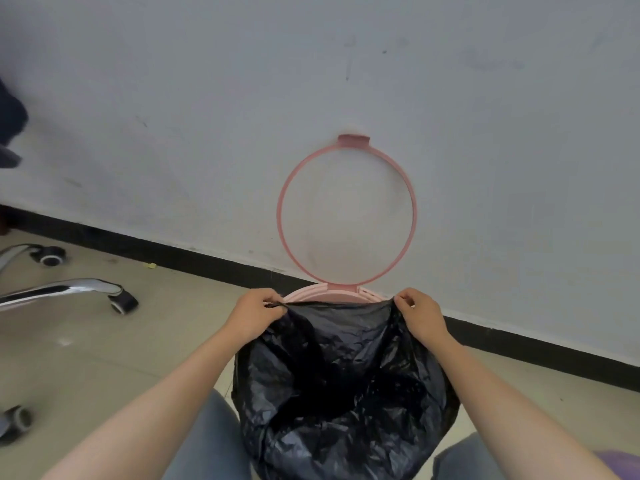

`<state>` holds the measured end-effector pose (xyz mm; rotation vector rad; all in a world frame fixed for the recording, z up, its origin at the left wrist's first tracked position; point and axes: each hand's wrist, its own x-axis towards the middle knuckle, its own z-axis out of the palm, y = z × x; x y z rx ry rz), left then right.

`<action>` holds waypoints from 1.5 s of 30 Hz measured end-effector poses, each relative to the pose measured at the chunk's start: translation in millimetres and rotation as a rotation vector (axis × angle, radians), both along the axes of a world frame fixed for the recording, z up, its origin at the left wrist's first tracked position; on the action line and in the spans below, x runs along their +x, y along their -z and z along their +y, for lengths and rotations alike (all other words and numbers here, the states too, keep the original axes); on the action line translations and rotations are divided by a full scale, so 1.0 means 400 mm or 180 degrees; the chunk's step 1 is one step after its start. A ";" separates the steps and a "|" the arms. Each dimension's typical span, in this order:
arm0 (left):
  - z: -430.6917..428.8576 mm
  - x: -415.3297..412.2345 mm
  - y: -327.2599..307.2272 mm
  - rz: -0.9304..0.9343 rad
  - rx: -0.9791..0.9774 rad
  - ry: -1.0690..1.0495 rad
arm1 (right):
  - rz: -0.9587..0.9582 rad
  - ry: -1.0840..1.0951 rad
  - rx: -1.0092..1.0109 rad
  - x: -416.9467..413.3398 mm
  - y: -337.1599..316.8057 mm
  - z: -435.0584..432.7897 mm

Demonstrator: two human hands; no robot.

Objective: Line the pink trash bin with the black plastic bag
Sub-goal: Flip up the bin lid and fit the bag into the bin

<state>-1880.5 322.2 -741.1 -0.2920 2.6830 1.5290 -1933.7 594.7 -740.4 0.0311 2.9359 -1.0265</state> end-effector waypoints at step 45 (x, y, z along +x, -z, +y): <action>0.109 -0.081 0.031 -0.0530 -0.2411 0.0940 | -0.0343 -0.1268 0.1705 -0.014 0.039 -0.074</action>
